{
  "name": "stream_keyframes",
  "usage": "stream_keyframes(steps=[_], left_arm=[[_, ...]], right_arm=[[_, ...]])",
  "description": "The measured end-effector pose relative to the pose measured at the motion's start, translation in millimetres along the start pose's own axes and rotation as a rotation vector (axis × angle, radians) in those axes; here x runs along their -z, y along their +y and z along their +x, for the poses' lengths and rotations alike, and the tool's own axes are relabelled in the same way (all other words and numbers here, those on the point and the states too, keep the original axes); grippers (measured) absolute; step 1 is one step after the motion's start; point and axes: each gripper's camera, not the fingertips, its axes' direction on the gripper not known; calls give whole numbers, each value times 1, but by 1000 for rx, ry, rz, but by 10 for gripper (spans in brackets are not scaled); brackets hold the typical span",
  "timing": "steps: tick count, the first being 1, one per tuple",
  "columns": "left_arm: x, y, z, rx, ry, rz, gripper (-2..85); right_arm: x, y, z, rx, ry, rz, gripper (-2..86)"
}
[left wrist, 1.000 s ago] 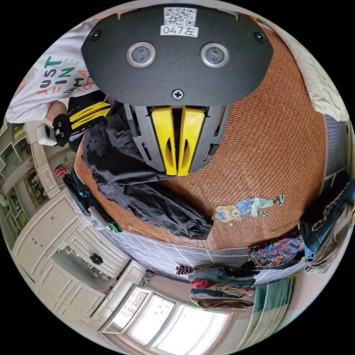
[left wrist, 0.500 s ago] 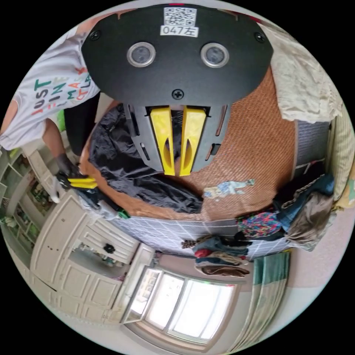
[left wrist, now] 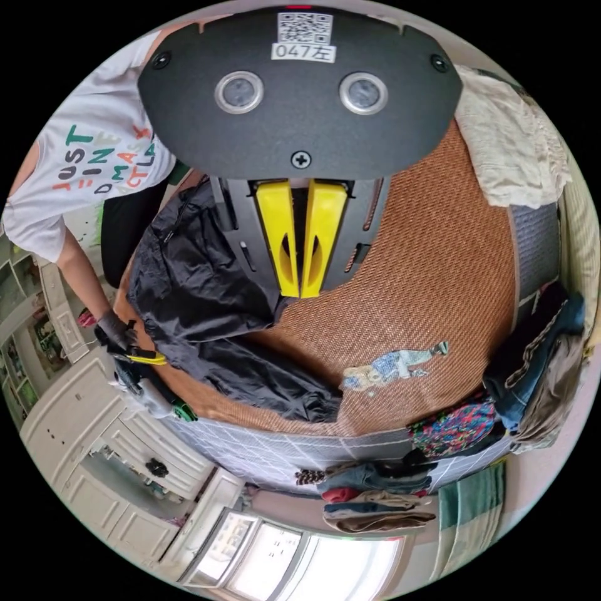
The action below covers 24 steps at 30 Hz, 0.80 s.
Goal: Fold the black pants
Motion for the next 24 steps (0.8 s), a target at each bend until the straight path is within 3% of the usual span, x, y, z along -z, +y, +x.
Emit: stream_keyframes(steps=[3,7,9,13,17,21,24], left_arm=[[-35,-6,18,-42,-223,-150,-10],[-49,-7,28,-21,-328,-152,-10],[-55,-2,21,19,-332,-125,-9],[-45,18,-9,147,-236,37,-8],[-44,54,-57,221,206,277,3],[-111,63,-95,274,705,324,92],[-158,54,-105,374,763,293,138]], right_arm=[[20,-15,-30,20,73,-10,1],[83,-40,-118,95,237,112,-5],[107,-47,-198,278,375,163,-5],[141,6,-445,960,591,272,-5],[131,128,-602,1469,642,170,-1],[120,158,-627,1431,619,73,1],[135,141,-627,1286,585,78,1]])
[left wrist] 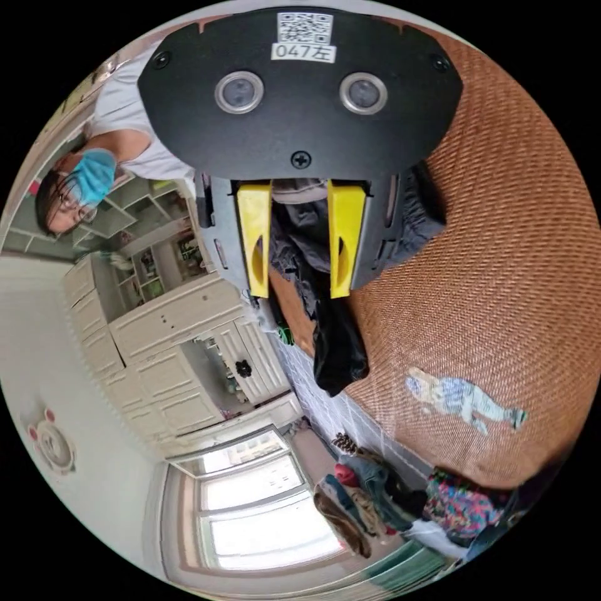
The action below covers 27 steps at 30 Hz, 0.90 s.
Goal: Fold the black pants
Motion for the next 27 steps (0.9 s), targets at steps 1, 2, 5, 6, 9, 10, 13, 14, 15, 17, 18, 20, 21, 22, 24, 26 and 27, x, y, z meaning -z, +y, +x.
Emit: stream_keyframes(steps=[1,2,5,6,9,10,13,14,15,17,18,20,21,22,24,26,27], left_arm=[[-5,-3,-4,15,-2,5,141],[-16,-11,-8,32,2,17,141],[-47,-44,-1,36,-69,22,137],[-64,-61,3,32,-151,-4,137],[-121,-95,7,27,-272,-123,143],[-133,-99,7,23,-301,-151,144],[-183,-110,9,-25,-450,-272,43],[-188,-109,10,-19,-464,-261,3],[-180,-108,14,-19,-409,-206,-4],[-146,-99,28,-46,-263,-45,-7],[-115,-83,43,-78,-201,67,-8],[-70,-38,73,-174,-198,189,-9],[-47,6,91,-234,-227,229,-10],[-39,30,98,-247,-252,240,-10],[-22,133,101,-214,-397,248,-10],[-22,197,81,-131,-450,229,-10],[-23,229,61,-60,-454,206,-9]], right_arm=[[7,-1,9,-38,-6,8,1],[14,-3,15,-56,-1,11,1],[27,-8,24,-54,22,3,1],[29,-9,25,-53,25,3,1],[37,-11,34,-73,31,5,1],[40,-10,39,-93,26,10,1],[44,-3,53,-159,5,14,1],[43,2,61,-172,29,-19,0],[40,5,66,-175,52,-49,0],[23,26,100,-234,190,-194,0],[20,34,112,-266,218,-221,0],[23,74,156,-423,255,-221,0],[27,84,163,-457,250,-197,0],[31,102,173,-495,224,-152,-1],[29,123,173,-495,184,-117,0],[14,137,157,-440,82,-93,0],[9,139,153,-426,56,-97,0]])
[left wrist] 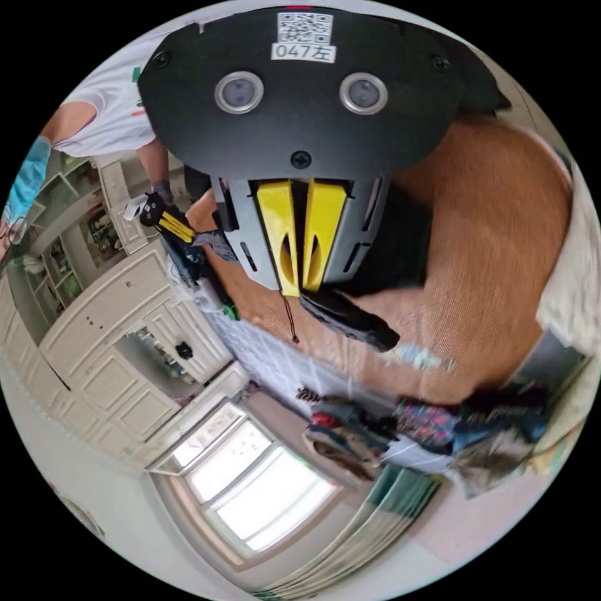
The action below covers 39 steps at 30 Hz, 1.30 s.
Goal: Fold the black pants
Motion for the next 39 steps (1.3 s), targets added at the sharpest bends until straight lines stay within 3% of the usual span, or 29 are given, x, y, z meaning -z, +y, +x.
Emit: stream_keyframes(steps=[6,10,16,20,23,25,28,31,34,39], left_arm=[[-17,79,-69,192,18,-61,-3],[-12,105,-81,225,71,-38,19],[25,149,-91,242,60,40,77],[15,160,-111,295,133,29,153],[7,159,-118,309,181,52,163],[2,160,-123,327,214,63,161],[-4,160,-133,357,281,62,146],[-11,156,-134,331,331,35,77],[0,166,-123,306,369,108,3],[42,185,-87,155,345,177,-9]], right_arm=[[-30,17,-29,139,-101,-56,0],[-41,31,-13,134,-138,-56,2],[-82,56,5,123,-344,-144,27],[-74,59,48,-10,-405,-7,15],[-98,64,81,-181,-290,-24,1],[-126,69,85,-195,-282,-90,-2],[-152,71,78,-196,-389,-33,-4],[-181,68,57,-188,-436,6,-5],[-251,71,20,-60,-536,-273,-5],[-248,54,60,-113,-570,-192,-6]])
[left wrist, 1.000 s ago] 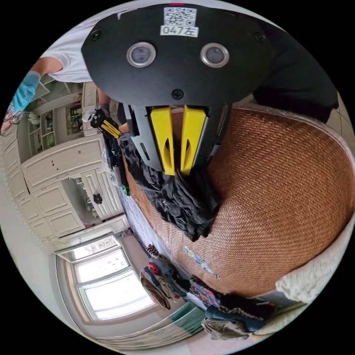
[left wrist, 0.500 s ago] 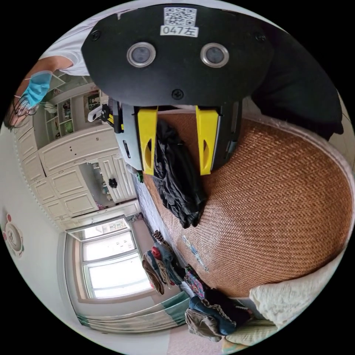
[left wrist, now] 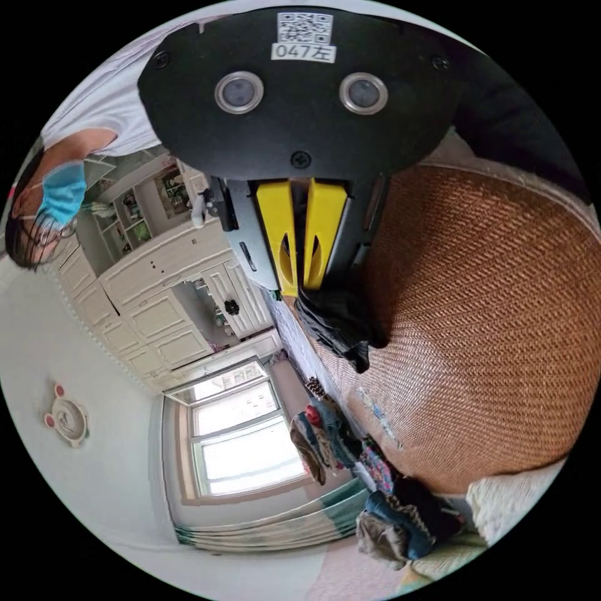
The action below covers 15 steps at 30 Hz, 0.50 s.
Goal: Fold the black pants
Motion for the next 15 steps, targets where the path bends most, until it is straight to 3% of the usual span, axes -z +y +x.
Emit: stream_keyframes(steps=[4,9,11,15], left_arm=[[14,0,16,-24,5,-5,-10],[29,-12,45,-18,16,-25,-10],[35,-18,56,-5,30,-32,-10],[49,-33,90,-12,11,-33,-10]], right_arm=[[26,-61,18,-36,-40,284,-11],[-67,-161,30,-114,52,155,-11],[-140,-192,37,-118,59,-9,-9],[-131,-181,40,-169,-11,46,-11]])
